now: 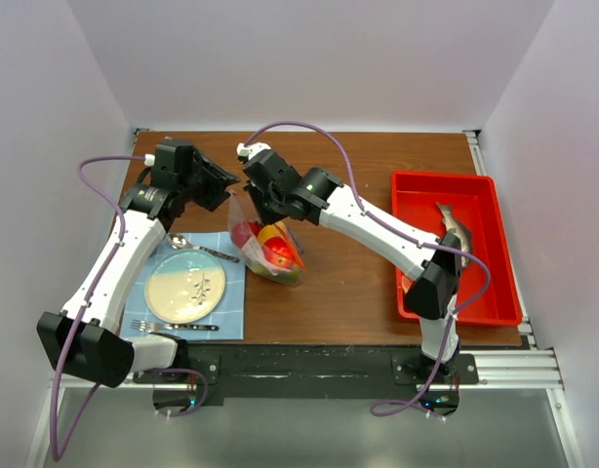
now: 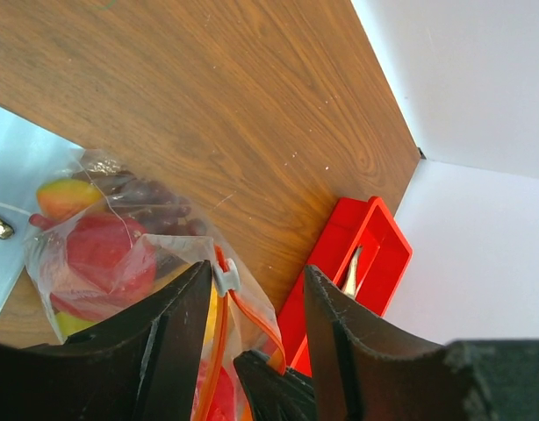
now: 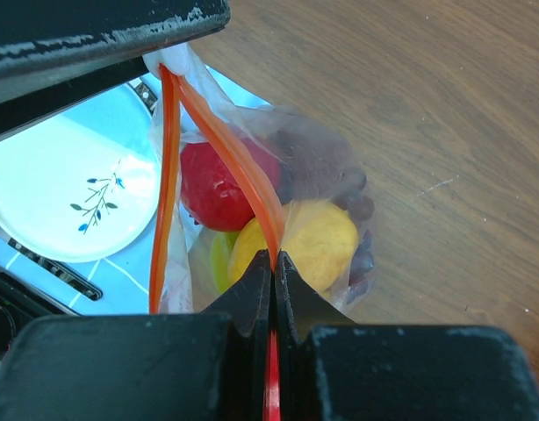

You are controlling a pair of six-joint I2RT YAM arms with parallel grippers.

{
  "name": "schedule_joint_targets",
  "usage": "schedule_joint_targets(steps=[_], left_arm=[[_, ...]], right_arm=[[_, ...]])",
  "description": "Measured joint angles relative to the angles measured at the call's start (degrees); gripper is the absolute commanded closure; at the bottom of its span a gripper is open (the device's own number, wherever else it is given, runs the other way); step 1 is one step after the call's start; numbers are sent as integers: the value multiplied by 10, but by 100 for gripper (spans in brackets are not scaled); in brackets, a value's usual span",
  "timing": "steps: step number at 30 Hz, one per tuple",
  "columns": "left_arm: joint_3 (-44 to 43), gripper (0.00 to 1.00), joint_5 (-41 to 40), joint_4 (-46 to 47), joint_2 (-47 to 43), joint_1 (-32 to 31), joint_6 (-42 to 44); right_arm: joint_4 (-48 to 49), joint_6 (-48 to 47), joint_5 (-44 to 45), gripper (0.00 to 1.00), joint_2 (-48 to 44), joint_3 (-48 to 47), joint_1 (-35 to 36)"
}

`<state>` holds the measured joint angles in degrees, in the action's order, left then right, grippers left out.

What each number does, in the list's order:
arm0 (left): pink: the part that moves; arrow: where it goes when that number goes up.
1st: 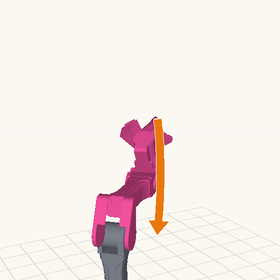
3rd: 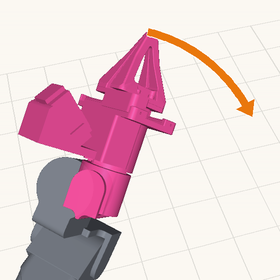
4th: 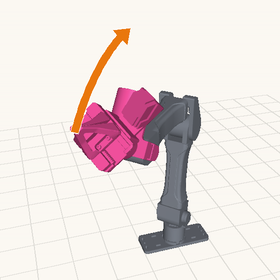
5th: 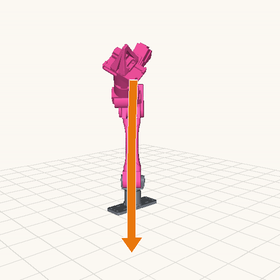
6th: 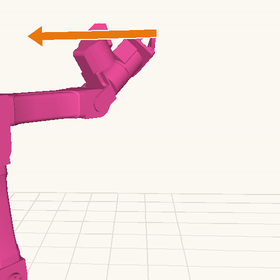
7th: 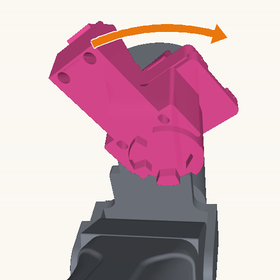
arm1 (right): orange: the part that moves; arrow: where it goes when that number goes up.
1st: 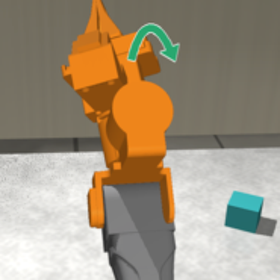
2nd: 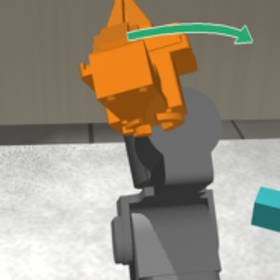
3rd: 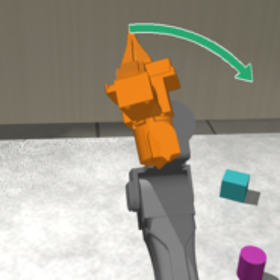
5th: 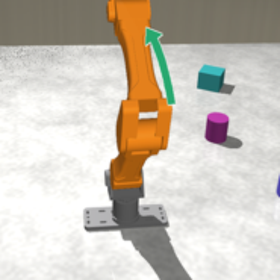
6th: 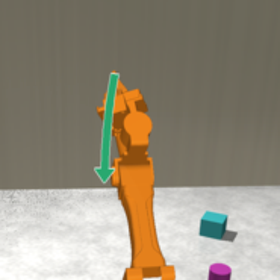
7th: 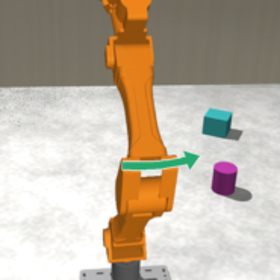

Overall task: Place the food in the zip-top bag and seal the zipper
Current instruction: Adjust the zipper food storage bag at the center of the board.

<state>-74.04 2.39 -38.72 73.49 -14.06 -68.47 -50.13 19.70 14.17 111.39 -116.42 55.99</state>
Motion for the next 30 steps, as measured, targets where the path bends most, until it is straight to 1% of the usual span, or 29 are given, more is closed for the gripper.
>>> schedule_joint_targets(steps=[9, 12, 15, 16, 18, 19, 25, 26, 28, 29, 30], left_arm=[[17, 51, 1, 7, 0, -3, -3], [26, 55, 3, 10, 0, -3, -9], [30, 70, 4, 12, 0, -3, -11], [30, 82, 4, 14, 0, -3, -12], [35, 90, 6, 19, 0, -3, -15], [38, 99, 7, 21, 0, -3, -15], [51, 100, 11, 34, 0, -3, -14], [52, 100, 11, 35, 0, -3, -14], [54, 100, 11, 37, 0, -3, -14], [54, 100, 12, 39, 0, -3, -14], [54, 100, 13, 39, 0, -3, -14]], right_arm=[[-9, 0, 4, 100, 12, -13, 7], [-12, 0, 6, 100, 16, -16, 9], [-13, 0, 11, 100, 17, -16, 11], [-14, 0, 13, 100, 17, -16, 11], [-14, 0, 14, 100, 17, -16, 11], [-14, 0, 14, 100, 17, -16, 11], [-15, -4, 19, 99, 17, -16, 12], [-15, -7, 20, 91, 17, -16, 13], [-11, -12, 25, 82, 14, -12, 14], [-10, -13, 27, 73, 12, -9, 14], [-5, -18, 27, 69, 8, -1, 14]])
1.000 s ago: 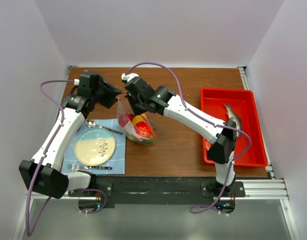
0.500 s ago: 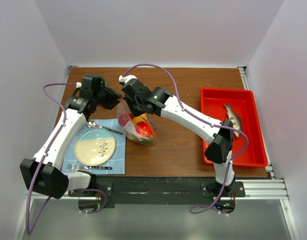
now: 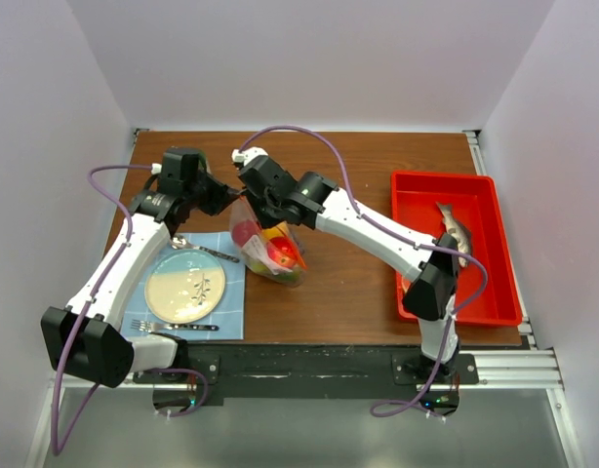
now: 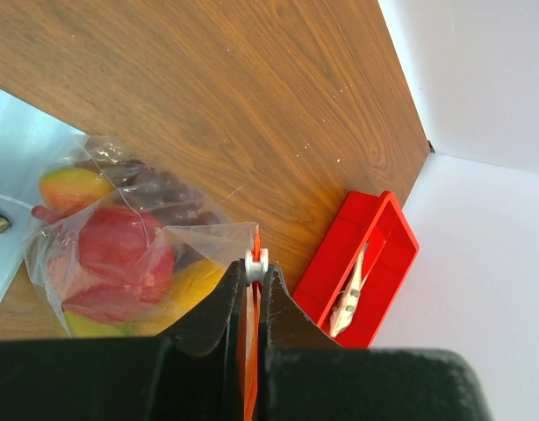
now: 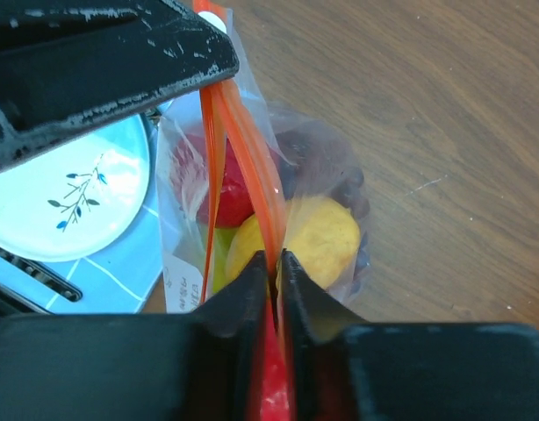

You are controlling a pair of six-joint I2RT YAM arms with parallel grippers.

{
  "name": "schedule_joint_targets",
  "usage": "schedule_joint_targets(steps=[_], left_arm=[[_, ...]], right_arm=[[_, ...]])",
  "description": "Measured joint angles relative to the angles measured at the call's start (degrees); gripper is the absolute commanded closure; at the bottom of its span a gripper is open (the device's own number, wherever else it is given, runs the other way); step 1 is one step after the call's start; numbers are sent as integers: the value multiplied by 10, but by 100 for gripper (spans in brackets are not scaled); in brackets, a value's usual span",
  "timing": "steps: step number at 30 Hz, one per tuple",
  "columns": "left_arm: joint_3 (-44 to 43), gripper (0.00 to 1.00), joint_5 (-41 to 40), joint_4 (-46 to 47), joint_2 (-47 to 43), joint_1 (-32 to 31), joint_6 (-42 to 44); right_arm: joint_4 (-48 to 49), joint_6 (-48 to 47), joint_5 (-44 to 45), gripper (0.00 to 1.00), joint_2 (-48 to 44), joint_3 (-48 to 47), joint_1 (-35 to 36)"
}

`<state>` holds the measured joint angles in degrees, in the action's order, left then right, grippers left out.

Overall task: Place the food in the zip-top bag and seal the zipper
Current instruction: Adjust the zipper food storage bag at the center of the board.

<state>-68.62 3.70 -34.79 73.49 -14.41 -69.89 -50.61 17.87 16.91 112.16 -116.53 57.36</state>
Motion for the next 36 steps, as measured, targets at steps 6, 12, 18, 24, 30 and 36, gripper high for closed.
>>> schedule_joint_targets(steps=[6, 12, 18, 24, 30, 36], left_arm=[[1, 100, 2, 5, 0, 0, 0], [1, 100, 2, 9, 0, 0, 0], [1, 100, 3, 9, 0, 0, 0], [1, 100, 4, 9, 0, 0, 0], [1, 100, 4, 10, 0, 0, 0], [10, 100, 2, 11, -2, -1, 1]], right_arm=[[30, -27, -4, 48, -52, 52, 0], [69, -48, -30, 29, -111, 91, 0], [83, -75, -50, 15, -135, 114, 6], [82, -110, -46, 17, -101, 113, 20], [80, -134, -37, 39, -37, 106, 23], [80, -142, -4, 90, -28, 104, 23]])
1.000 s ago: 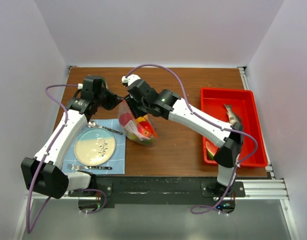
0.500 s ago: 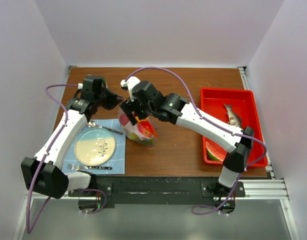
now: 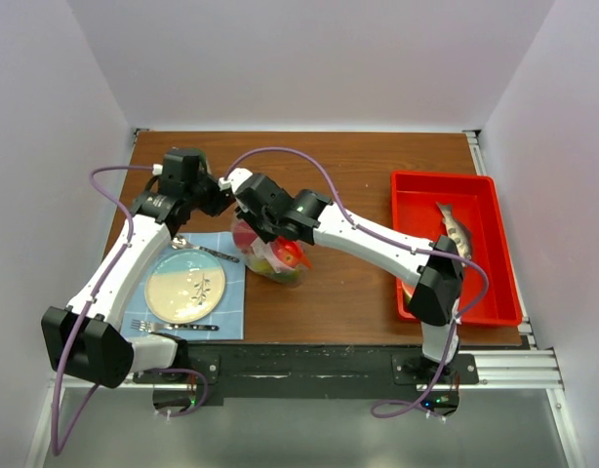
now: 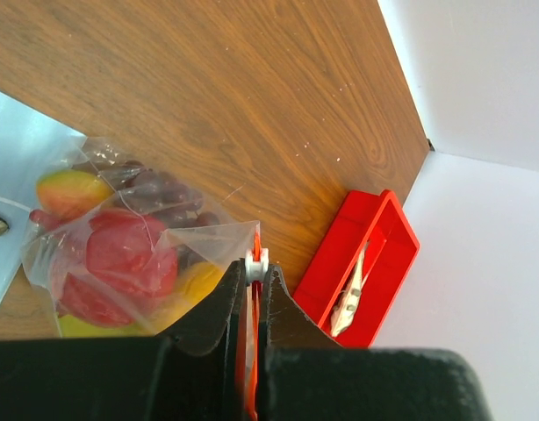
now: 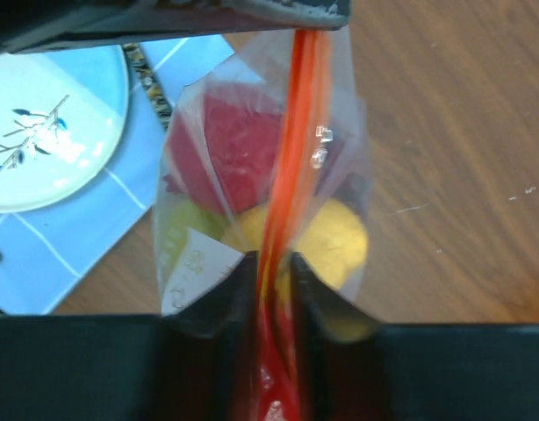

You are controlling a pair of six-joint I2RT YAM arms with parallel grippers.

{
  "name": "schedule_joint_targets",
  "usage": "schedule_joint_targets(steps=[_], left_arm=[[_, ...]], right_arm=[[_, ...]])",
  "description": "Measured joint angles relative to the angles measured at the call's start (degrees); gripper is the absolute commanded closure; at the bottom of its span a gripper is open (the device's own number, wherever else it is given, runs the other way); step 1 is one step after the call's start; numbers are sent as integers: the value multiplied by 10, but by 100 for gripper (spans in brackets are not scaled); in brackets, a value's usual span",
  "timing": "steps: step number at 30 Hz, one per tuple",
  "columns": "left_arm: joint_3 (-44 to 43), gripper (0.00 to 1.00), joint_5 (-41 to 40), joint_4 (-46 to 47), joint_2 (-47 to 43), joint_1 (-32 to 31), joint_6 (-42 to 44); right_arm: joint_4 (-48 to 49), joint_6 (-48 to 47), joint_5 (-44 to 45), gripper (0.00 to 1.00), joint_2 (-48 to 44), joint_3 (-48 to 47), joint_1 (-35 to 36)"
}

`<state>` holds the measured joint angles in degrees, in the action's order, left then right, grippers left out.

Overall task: Place the food in the zip-top bag and seal the zipper
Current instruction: Adjust the zipper food storage bag at the center of the board.

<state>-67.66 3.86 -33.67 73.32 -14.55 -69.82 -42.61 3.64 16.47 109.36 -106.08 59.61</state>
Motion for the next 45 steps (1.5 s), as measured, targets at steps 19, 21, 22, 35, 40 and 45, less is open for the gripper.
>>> schedule_joint_targets(steps=[19, 21, 22, 35, 40, 45], left_arm=[[165, 37, 58, 382, -191, 10, 305], [212, 38, 104, 456, -216, 19, 344], [233, 38, 133, 486, -225, 25, 363], [320, 41, 466, 983, -156, 113, 240], [323, 39, 525, 1040, -113, 113, 158], [325, 39, 556, 1067, -114, 95, 139]], right_arm=[[-52, 17, -1, 100, -145, 61, -3], [-66, 24, -11, 100, -169, 61, -3], [-72, 28, -13, 100, -178, 61, -3], [-198, 70, -67, 100, -260, 31, -4], [-226, 81, -94, 100, -268, 3, -4], [-236, 86, -121, 100, -270, -15, -4]])
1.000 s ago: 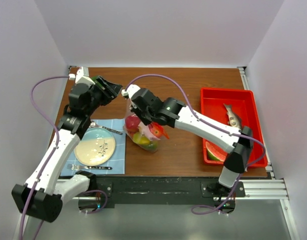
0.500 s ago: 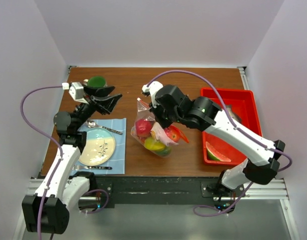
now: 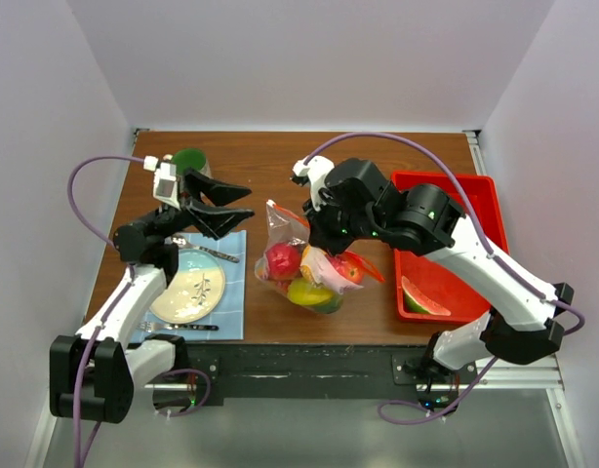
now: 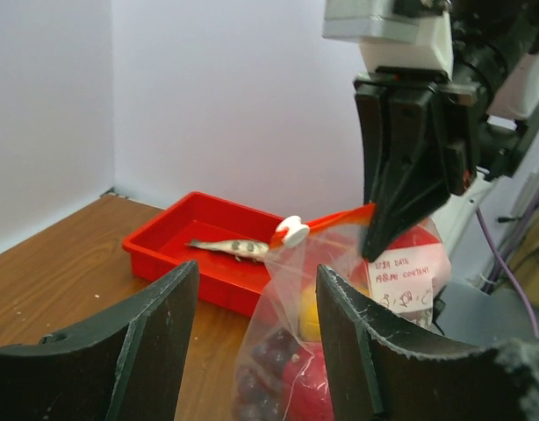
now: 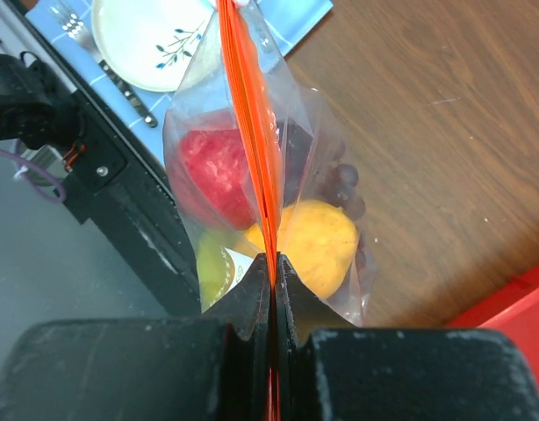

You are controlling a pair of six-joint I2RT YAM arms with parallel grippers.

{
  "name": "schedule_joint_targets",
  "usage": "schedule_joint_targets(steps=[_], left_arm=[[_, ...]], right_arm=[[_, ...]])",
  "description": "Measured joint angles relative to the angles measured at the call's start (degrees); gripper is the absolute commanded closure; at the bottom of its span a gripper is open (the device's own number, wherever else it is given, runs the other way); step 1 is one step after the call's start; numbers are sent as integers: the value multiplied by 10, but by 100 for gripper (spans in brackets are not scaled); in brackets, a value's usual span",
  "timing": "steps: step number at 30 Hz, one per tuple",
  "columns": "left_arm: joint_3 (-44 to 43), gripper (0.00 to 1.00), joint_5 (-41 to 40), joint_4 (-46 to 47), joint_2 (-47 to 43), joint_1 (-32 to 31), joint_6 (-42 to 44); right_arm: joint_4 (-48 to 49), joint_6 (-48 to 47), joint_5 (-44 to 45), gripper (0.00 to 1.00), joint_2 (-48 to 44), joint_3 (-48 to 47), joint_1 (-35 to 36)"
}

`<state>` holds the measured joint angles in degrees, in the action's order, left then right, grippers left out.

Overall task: Place the food in the zip-top bag and seal the zipper
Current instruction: Adjust the zipper food storage bag at the center of the board.

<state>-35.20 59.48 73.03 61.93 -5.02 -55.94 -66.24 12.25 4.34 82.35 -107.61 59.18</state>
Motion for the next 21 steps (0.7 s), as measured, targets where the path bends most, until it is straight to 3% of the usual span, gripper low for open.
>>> schedule_joint_targets(steps=[21], left_arm=[[-24, 42, 33, 11, 6, -57, 0]], right_arm=[[-24, 4, -26, 100, 21, -41, 0]])
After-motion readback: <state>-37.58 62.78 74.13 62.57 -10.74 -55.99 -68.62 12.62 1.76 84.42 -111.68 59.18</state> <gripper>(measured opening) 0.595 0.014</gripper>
